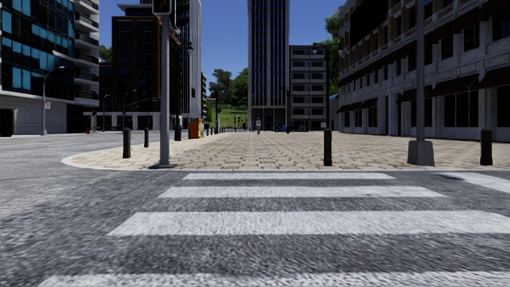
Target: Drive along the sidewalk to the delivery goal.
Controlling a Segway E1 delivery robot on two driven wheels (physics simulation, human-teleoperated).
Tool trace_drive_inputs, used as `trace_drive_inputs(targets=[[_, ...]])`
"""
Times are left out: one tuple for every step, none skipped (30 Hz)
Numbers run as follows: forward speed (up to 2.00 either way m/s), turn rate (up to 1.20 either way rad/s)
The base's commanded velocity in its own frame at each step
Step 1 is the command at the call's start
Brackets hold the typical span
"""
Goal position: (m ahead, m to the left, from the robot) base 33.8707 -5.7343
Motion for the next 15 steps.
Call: trace_drive_inputs(targets=[[1.73, 0.0], [1.73, 0.0], [1.73, 0.0], [1.73, 0.0], [1.73, 0.0], [1.73, 0.0], [1.73, 0.0], [1.73, 0.0], [1.73, 0.0], [1.73, 0.0], [1.73, 0.0], [1.73, 0.0], [1.73, 0.0], [1.73, 0.0], [1.73, 0.0]])
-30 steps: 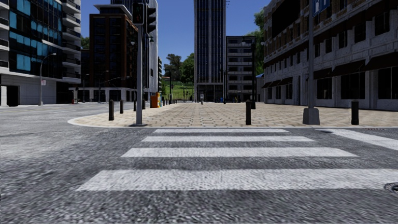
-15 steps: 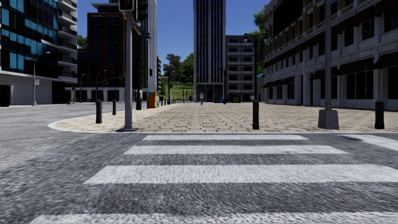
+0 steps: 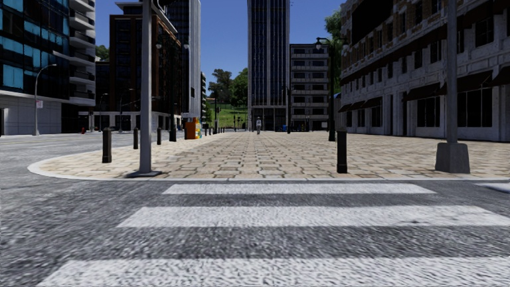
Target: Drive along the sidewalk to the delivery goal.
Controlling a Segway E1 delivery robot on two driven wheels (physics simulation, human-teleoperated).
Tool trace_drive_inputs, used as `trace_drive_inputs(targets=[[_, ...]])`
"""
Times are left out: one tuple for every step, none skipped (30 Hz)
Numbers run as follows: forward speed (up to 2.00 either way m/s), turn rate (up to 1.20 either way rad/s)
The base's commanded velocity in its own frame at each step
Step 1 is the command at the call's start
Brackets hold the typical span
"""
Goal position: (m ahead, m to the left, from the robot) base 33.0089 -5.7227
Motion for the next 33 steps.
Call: trace_drive_inputs(targets=[[1.73, 0.0], [1.73, 0.0], [1.73, 0.0], [1.73, 0.0], [1.73, 0.0], [1.73, 0.0], [1.73, 0.0], [1.73, 0.0], [1.73, 0.0], [1.73, 0.0], [1.73, 0.0], [1.73, 0.0], [1.73, 0.0], [1.73, 0.0], [1.73, 0.0], [1.73, 0.0], [1.73, 0.0], [1.73, 0.0], [1.73, 0.0], [1.73, 0.0], [1.73, 0.0], [1.73, 0.0], [1.73, 0.0], [1.73, 0.0], [1.73, 0.0], [1.73, 0.0], [1.73, 0.0], [1.73, 0.0], [1.73, 0.0], [1.73, 0.0], [1.73, 0.0], [1.73, 0.0], [1.73, 0.0]])
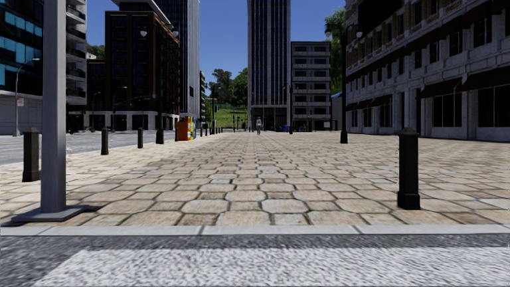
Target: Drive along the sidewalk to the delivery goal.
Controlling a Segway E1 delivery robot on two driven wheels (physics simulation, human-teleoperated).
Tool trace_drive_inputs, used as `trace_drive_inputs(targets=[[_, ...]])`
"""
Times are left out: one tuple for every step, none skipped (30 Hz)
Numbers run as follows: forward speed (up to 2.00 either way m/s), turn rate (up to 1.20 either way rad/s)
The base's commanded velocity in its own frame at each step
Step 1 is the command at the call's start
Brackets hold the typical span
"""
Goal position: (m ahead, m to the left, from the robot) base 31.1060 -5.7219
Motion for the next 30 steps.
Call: trace_drive_inputs(targets=[[1.73, 0.0], [1.73, 0.0], [1.73, 0.0], [1.73, 0.0], [1.73, 0.0], [1.73, 0.0], [1.73, 0.0], [1.73, 0.0], [1.73, 0.0], [1.73, 0.0], [1.73, 0.0], [1.73, 0.0], [1.73, 0.0], [1.73, 0.0], [1.73, 0.0], [1.73, 0.0], [1.73, 0.0], [1.73, 0.0], [1.73, 0.0], [1.73, 0.0], [1.73, 0.0], [1.73, 0.0], [1.73, 0.0], [1.73, 0.0], [1.73, 0.0], [1.73, 0.0], [1.73, 0.0], [1.73, 0.0], [1.73, 0.0], [1.73, 0.0]])
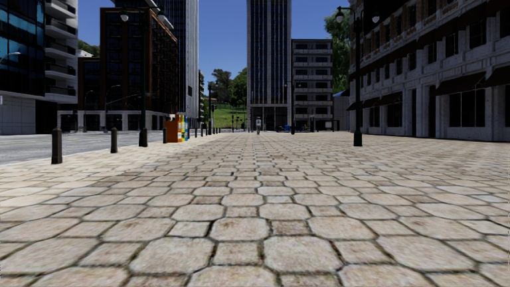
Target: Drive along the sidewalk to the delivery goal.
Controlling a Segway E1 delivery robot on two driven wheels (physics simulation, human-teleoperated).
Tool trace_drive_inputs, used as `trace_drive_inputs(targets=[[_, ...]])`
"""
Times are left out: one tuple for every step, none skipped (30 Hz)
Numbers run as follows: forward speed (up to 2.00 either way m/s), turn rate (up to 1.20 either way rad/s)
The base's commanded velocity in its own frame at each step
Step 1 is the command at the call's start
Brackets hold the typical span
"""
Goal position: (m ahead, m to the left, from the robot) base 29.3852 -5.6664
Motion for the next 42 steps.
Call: trace_drive_inputs(targets=[[1.73, 0.0], [1.73, 0.0], [1.73, 0.0], [1.73, 0.0], [1.73, 0.0], [1.73, 0.0], [1.73, 0.0], [1.73, 0.0], [1.73, 0.0], [1.73, 0.0], [1.73, 0.0], [1.73, 0.0], [1.73, 0.0], [1.73, 0.0], [1.73, 0.0], [1.73, 0.0], [1.73, 0.0], [1.73, 0.0], [1.73, 0.0], [1.73, 0.0], [1.73, 0.0], [1.73, 0.0], [1.73, 0.0], [1.73, 0.0], [1.73, 0.0], [1.73, 0.0], [1.73, 0.0], [1.73, 0.0], [1.73, 0.0], [1.73, -0.01], [1.73, -0.45], [1.73, -0.65], [1.73, -0.65], [1.73, -0.79], [1.73, -0.83], [1.73, -0.84], [1.73, -0.89], [1.73, -0.89], [1.73, -0.97], [1.73, -1.06], [1.73, -1.11], [1.73, -1.12]])
